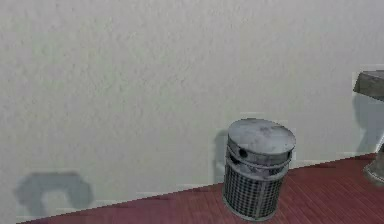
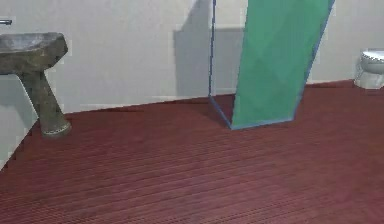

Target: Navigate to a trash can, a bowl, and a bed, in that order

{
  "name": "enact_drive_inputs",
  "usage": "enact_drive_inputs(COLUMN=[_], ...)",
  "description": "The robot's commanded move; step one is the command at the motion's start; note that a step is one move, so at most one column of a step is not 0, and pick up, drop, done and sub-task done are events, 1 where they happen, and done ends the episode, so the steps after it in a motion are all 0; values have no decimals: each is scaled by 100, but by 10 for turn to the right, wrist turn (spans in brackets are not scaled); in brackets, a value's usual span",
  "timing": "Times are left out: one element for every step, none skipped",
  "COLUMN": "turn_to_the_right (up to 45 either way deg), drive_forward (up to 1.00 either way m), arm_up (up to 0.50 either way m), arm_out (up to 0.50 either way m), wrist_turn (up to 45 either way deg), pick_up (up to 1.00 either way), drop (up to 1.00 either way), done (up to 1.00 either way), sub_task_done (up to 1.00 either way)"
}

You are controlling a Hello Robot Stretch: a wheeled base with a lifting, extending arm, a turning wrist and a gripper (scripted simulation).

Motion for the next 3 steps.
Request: enact_drive_inputs(turn_to_the_right=[-90, 0, 390], drive_forward=[0, 35, 0], arm_up=[0, 0, 0], arm_out=[0, 0, 0], wrist_turn=[0, 0, 0], pick_up=[0, 0, 0], drop=[0, 0, 0], done=[0, 0, 0], sub_task_done=[0, 0, 0])
